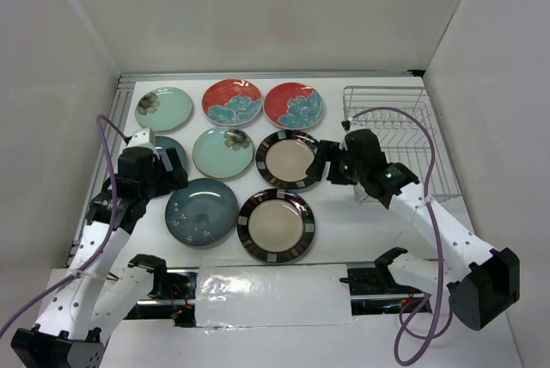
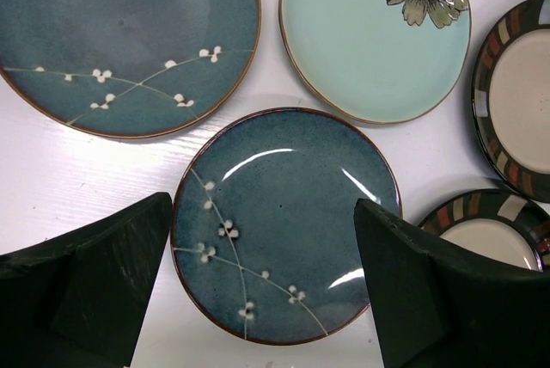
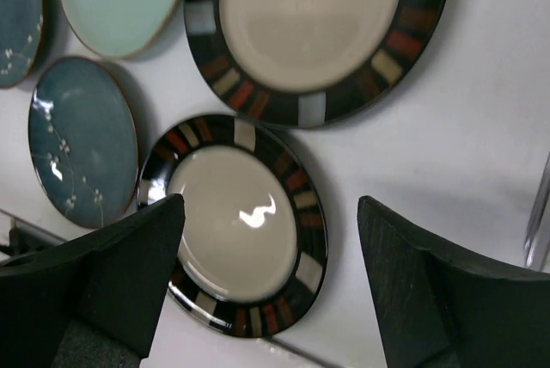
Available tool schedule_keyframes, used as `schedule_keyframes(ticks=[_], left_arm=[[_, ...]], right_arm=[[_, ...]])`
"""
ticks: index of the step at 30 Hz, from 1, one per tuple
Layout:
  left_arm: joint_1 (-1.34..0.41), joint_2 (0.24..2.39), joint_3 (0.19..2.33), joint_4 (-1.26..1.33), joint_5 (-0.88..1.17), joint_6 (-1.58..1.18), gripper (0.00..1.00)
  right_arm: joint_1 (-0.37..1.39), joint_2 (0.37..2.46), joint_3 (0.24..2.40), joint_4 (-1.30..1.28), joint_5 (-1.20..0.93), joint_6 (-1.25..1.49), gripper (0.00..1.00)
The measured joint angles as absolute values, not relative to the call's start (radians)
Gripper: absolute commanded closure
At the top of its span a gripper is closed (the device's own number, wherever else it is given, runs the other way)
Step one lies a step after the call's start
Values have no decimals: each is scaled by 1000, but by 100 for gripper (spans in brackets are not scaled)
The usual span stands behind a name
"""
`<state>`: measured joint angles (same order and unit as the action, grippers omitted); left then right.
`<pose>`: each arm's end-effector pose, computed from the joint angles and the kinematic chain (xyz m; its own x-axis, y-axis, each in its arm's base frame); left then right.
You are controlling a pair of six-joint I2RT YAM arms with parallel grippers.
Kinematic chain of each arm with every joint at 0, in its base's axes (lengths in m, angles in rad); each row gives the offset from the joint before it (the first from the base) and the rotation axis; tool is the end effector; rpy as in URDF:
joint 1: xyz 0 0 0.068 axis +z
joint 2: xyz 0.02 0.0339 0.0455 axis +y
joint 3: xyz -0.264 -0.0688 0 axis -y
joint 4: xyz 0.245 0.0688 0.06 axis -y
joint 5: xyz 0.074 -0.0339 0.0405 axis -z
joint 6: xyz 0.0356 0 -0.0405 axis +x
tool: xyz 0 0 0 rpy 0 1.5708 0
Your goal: Load the plates into the dish rack
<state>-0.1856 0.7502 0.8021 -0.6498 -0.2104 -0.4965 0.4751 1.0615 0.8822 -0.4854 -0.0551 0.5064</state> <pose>0.1570 -0.0219 0.3049 -0.4916 -0.3817 -0.7827 -0.2540 0.9226 -0.2903 0.2030 0.1066 0.2918 -0.7199 0.1743 -0.6718 -0.1671 0.8960 0.4115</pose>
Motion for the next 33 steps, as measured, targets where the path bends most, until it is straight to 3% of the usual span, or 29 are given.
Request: schedule_keyframes(ticks=[19,33], left_arm=[[-186,786,802,-611,-87,-444,0],[-186,786,802,-609,-84,-444,0]], right_arm=[[595,841,504,-493,-148,813,26],[696,820,223,-204,-165,1039,33]])
